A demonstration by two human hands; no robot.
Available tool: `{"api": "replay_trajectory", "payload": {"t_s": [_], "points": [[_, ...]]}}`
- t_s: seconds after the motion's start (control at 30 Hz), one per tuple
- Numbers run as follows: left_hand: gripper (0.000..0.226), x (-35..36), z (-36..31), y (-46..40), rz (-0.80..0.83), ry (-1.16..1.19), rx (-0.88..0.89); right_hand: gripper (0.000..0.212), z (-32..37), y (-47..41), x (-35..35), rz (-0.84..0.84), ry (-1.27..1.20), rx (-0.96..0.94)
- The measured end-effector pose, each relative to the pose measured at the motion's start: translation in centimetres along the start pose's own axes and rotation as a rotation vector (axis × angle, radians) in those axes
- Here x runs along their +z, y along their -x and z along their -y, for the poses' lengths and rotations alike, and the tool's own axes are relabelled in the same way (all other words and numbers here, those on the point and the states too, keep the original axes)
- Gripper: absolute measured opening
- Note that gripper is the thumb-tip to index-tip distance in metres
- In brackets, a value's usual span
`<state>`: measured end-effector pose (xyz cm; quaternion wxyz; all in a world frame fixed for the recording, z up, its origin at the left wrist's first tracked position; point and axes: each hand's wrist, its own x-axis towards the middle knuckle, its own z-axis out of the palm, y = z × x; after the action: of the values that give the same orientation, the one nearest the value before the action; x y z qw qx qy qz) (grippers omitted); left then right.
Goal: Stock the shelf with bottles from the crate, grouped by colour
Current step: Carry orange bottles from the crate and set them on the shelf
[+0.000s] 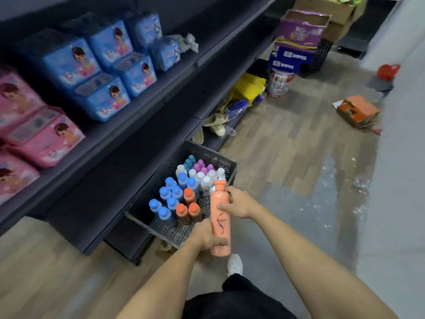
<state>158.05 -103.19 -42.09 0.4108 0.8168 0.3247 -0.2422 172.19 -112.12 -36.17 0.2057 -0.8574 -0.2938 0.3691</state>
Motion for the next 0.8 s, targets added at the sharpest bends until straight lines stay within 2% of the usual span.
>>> {"api": "replay_trajectory", "payload": {"t_s": [0.23,0.37,0.43,0.53,0.63,0.8], "points": [[0.060,-1.7,1.9,1.2,-0.245,0.302,-0.226,0.051,5.9,-6.3,0.3,0.276,0.171,-0.313],[0.066,-2.1,4.2,3.6,-0.396,0.447,-0.361,0.057,10.6,-6.5,2.5,0.390,0.252,-0.457],[0.059,-2.4,5.0,4.9,-0.458,0.472,-0.399,0.054,12.4,-6.3,3.5,0.431,0.286,-0.524],[0.051,-3.4,5.9,6.5,-0.536,0.499,-0.416,0.051,15.0,-5.8,4.3,0.448,0.304,-0.599],[0.057,-5.9,6.7,8.1,-0.637,0.498,-0.424,0.048,18.5,-5.2,3.9,0.417,0.299,-0.692],[0.064,-14.2,7.1,11.5,-0.845,0.403,-0.353,0.049,27.3,-3.5,0.1,0.338,0.272,-0.877]]}}
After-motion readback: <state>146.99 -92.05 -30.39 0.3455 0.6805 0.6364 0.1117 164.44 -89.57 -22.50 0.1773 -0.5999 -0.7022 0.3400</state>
